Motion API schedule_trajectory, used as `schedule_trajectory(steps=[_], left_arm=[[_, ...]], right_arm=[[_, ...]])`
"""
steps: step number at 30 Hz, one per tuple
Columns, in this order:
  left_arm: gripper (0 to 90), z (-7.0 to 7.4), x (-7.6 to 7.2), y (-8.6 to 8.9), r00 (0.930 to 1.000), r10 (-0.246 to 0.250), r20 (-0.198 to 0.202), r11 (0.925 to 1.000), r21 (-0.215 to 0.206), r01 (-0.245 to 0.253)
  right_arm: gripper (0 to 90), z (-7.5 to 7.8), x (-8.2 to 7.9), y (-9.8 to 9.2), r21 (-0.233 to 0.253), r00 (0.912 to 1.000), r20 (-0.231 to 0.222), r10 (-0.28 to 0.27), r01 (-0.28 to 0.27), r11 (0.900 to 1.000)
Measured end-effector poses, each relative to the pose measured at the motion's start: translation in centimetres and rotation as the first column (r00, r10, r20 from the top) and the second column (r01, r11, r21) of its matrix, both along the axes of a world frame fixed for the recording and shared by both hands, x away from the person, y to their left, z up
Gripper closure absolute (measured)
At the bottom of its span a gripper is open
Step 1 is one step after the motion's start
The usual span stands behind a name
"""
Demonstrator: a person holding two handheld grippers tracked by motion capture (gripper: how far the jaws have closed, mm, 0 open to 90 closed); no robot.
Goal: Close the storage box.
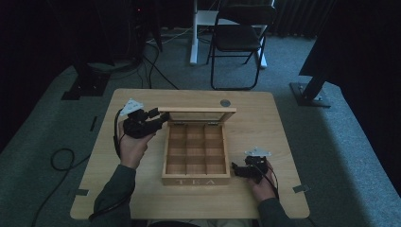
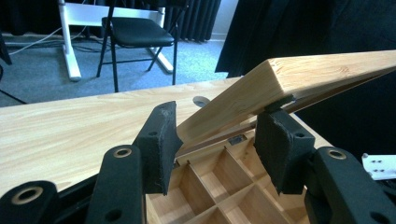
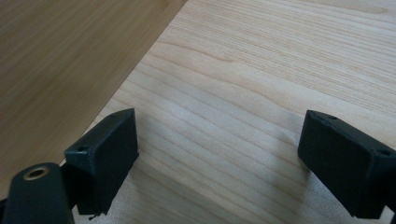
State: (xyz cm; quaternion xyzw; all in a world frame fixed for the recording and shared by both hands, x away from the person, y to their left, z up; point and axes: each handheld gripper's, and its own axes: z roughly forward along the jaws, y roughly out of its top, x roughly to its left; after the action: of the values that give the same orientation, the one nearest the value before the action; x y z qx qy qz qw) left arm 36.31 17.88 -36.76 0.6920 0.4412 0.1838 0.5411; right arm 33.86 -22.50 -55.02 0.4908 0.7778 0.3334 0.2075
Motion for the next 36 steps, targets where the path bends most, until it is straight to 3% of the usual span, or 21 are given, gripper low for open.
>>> schedule_trajectory(steps=[11,15,21,36], left_arm=[[48.1,-0.7,-0.8,0.1,1.0000,-0.007,-0.002,0.9998,-0.018,0.007],[48.0,-0.8,-1.0,0.0,1.0000,-0.006,0.003,0.9999,-0.009,0.006],[47.7,-0.9,-1.8,-0.2,0.9996,0.006,0.029,0.9990,0.044,-0.007],[44.3,-1.9,-3.0,-0.2,0.9996,-0.001,0.026,0.9980,0.064,0.000]], right_arm=[[11.7,0.0,0.0,0.0,-0.001,1.0000,0.001,-0.001,0.001,1.000],[11.7,0.0,0.0,0.0,-0.001,1.0000,0.001,0.000,0.000,1.000],[11.7,0.0,0.0,0.0,-0.001,1.0000,0.000,0.000,0.000,1.000],[11.7,0.0,0.0,0.0,0.000,1.0000,-0.001,0.000,0.000,1.000]])
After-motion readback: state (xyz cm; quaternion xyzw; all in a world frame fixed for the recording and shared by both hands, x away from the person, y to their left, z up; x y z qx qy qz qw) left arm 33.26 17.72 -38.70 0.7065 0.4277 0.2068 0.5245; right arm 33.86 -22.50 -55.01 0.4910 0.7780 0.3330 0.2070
